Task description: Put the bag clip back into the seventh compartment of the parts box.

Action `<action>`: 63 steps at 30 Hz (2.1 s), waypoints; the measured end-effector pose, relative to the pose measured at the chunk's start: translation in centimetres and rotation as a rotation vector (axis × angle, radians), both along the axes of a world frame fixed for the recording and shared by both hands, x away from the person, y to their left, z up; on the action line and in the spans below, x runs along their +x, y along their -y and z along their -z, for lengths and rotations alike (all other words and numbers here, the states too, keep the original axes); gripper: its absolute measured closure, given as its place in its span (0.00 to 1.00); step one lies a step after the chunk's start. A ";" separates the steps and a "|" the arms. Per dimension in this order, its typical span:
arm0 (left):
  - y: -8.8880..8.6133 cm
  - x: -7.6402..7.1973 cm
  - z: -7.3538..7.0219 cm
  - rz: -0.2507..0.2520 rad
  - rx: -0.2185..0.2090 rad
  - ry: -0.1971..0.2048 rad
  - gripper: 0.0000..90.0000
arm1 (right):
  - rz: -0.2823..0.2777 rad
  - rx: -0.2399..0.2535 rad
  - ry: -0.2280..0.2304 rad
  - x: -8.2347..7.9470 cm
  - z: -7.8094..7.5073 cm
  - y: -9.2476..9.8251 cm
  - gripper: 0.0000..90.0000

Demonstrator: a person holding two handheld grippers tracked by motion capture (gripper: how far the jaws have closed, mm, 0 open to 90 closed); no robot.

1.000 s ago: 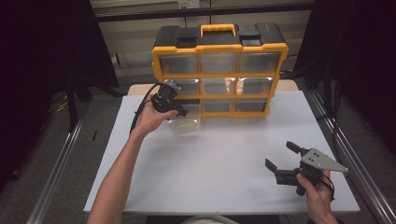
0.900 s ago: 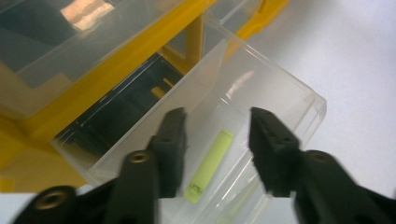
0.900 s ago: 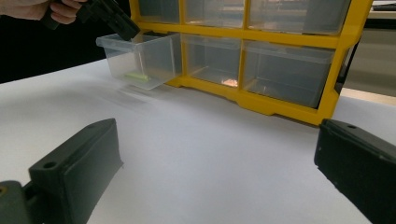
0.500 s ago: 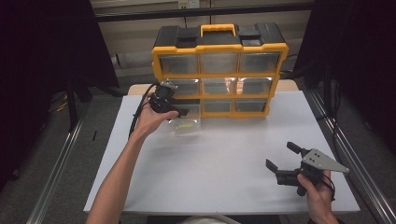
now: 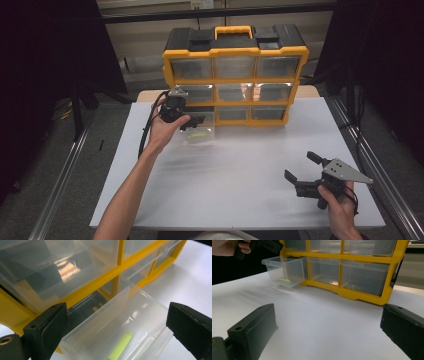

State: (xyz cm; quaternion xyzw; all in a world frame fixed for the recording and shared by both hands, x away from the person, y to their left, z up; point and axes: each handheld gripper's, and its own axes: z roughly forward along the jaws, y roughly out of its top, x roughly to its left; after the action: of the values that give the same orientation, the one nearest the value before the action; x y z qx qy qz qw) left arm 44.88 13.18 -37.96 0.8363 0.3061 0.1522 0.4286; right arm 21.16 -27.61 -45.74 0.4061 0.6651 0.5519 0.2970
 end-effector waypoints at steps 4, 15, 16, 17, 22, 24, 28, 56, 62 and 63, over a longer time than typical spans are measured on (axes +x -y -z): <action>0.1 -0.6 0.2 -0.010 -0.038 0.049 0.05 | 0.005 -0.001 -0.001 0.0 0.0 0.0 0.00; -0.2 -2.2 1.6 -0.047 -0.165 0.214 0.05 | 0.011 -0.004 -0.004 0.0 0.0 -0.2 0.00; -0.4 -2.5 1.7 -0.065 -0.171 0.232 0.05 | 0.011 -0.006 -0.002 0.0 0.0 -0.2 0.00; -0.6 -2.6 1.7 -0.068 -0.175 0.244 0.05 | 0.012 -0.005 -0.005 0.0 0.0 -0.2 0.00; -1.5 -3.6 2.0 -0.083 -0.211 0.245 0.04 | 0.014 -0.005 -0.003 0.1 0.0 -0.2 0.00; -1.9 -4.0 2.0 -0.095 -0.207 0.249 0.04 | 0.013 -0.006 -0.004 0.1 0.0 -0.2 0.00; -2.6 -4.8 2.3 -0.111 -0.221 0.246 0.02 | 0.010 -0.010 -0.003 0.2 0.0 -0.4 0.00; -6.9 -11.0 6.6 -0.199 -0.291 0.293 0.08 | 0.006 -0.019 0.001 0.4 0.1 -0.6 0.00; -8.2 -12.3 7.0 -0.220 -0.277 0.312 0.06 | 0.012 -0.020 -0.003 0.5 0.1 -0.5 0.00; -8.4 -12.4 7.1 -0.226 -0.273 0.310 0.06 | 0.010 -0.021 -0.002 0.5 0.1 -0.5 0.00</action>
State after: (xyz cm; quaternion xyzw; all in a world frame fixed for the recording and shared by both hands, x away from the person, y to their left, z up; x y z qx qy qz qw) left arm 32.48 21.59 -45.02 0.6977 0.3460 0.2829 0.5598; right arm 21.62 -27.07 -45.83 0.4071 0.6690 0.5429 0.3033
